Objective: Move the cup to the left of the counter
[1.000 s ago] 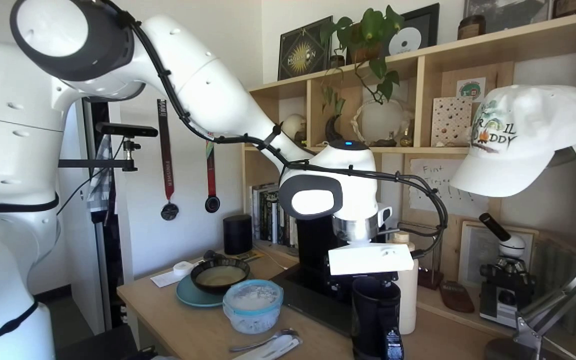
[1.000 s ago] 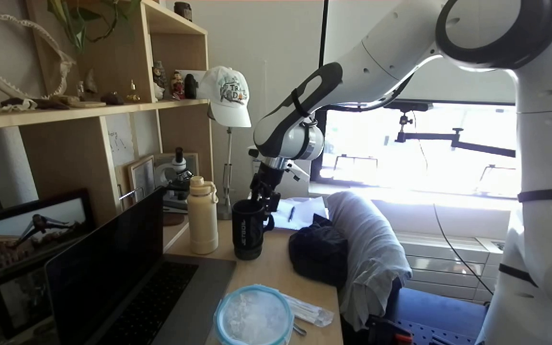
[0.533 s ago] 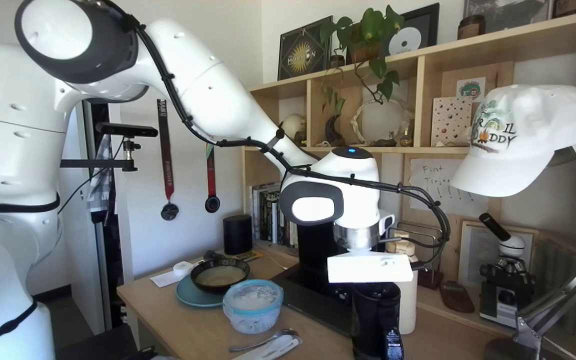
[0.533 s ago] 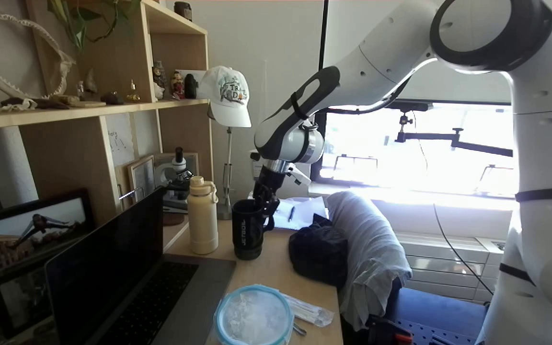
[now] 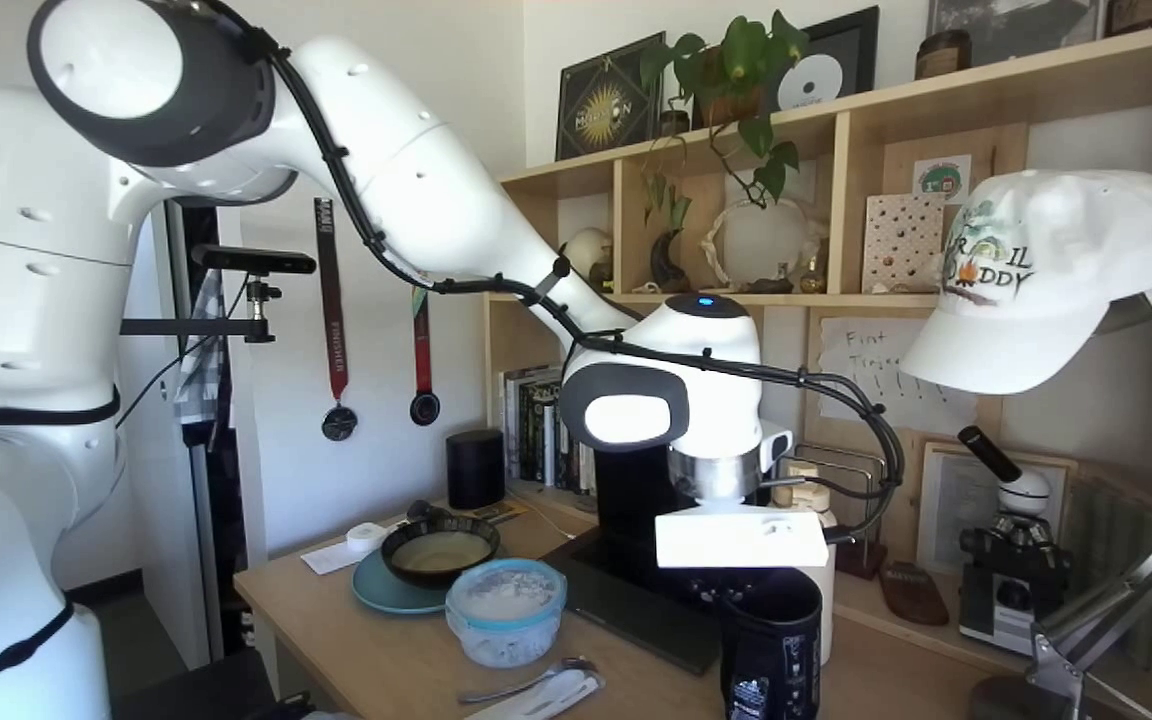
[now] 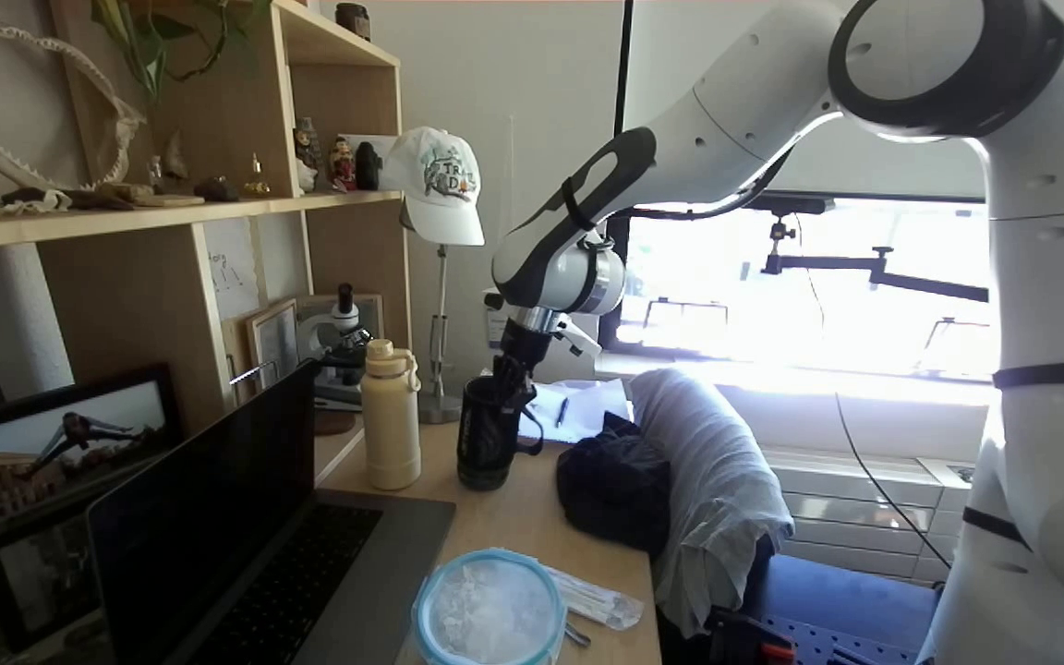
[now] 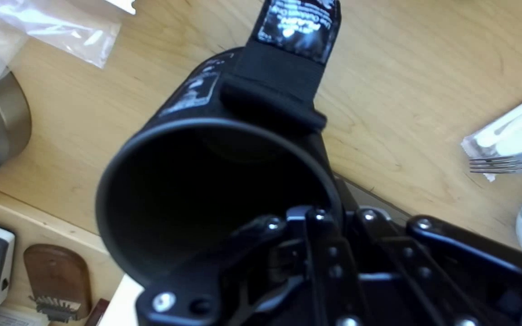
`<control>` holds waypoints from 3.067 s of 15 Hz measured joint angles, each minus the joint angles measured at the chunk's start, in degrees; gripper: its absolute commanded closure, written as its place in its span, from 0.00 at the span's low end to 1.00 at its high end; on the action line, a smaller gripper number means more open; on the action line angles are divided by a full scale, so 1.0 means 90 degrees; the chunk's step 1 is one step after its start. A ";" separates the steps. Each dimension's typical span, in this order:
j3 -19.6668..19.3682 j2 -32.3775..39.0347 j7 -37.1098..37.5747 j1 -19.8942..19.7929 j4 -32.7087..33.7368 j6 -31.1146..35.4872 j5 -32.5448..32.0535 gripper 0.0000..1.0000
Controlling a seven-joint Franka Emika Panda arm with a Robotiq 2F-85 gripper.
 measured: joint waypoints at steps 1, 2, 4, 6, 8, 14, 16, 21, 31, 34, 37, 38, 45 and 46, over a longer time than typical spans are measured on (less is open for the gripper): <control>0.0000 -0.0003 0.0009 -0.0010 0.0000 -0.0004 0.0008 0.95; -0.0002 -0.0008 0.0040 -0.0017 -0.0001 -0.0011 0.0008 0.95; -0.0014 -0.0064 0.0195 -0.0013 -0.0002 -0.0054 -0.0054 0.96; -0.0045 -0.0282 0.0573 0.0046 -0.0005 -0.0204 -0.0430 0.96; -0.0076 -0.0716 0.1045 0.0179 -0.0007 -0.0570 -0.0971 0.96; 0.0119 -0.2132 0.1635 0.1084 0.0022 -0.1868 -0.2310 0.96; 0.0315 -0.2279 0.1631 0.1493 0.0074 -0.1991 -0.2426 0.96; 0.0728 -0.2008 0.1535 0.2260 0.0340 -0.1995 -0.2454 0.96; 0.1493 -0.0844 0.0894 0.2759 0.1481 -0.1855 -0.2144 0.96; 0.1738 -0.0590 0.0722 0.2805 0.1764 -0.1848 -0.1844 0.96; 0.1940 -0.0335 0.0643 0.2840 0.1960 -0.1850 -0.1603 0.96; 0.2001 -0.0251 0.0620 0.2845 0.2001 -0.1851 -0.1552 0.96; 0.2261 0.0398 0.0615 0.2847 0.2110 -0.1857 -0.1464 0.96; 0.2291 0.0500 0.0615 0.2847 0.2113 -0.1862 -0.1464 0.96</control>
